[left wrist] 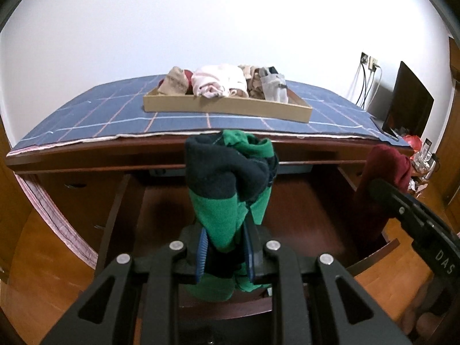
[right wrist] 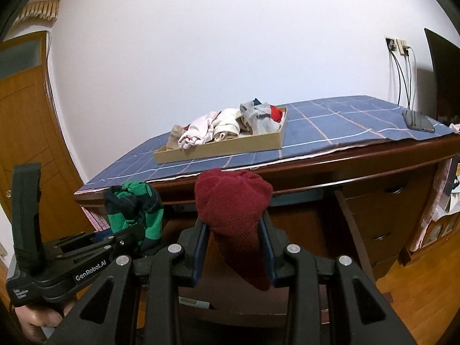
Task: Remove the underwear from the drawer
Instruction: 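Lift both socks out of the drawer and carry them over the tray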
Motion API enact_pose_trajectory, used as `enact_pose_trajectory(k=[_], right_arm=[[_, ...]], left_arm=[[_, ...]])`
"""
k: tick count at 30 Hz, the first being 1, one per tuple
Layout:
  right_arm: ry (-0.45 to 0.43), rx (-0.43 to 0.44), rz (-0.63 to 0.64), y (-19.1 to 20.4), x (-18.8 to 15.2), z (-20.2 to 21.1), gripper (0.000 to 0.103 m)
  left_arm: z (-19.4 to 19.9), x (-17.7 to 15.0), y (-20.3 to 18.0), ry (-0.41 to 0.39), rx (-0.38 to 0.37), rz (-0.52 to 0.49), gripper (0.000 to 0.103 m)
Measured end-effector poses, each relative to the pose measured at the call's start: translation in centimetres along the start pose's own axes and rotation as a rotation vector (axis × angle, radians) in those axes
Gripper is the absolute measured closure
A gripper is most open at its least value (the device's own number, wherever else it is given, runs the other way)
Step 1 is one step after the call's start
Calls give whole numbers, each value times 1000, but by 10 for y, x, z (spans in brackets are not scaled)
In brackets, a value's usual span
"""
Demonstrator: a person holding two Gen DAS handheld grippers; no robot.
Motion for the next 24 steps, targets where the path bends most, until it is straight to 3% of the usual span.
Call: enact_pose_trajectory(k=[24], right_arm=[[-44,-13,14,-1,8,10,67]], left_arm=[[11,11,-11,-33,-28,3,83]])
Point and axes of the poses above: each gripper's, at about its wrist camera, not at the fingertips, and z roughly against the way its jaws point, y to its left, x to its top, the point moved 5 cm from there along -z, roughly the way its jaws point
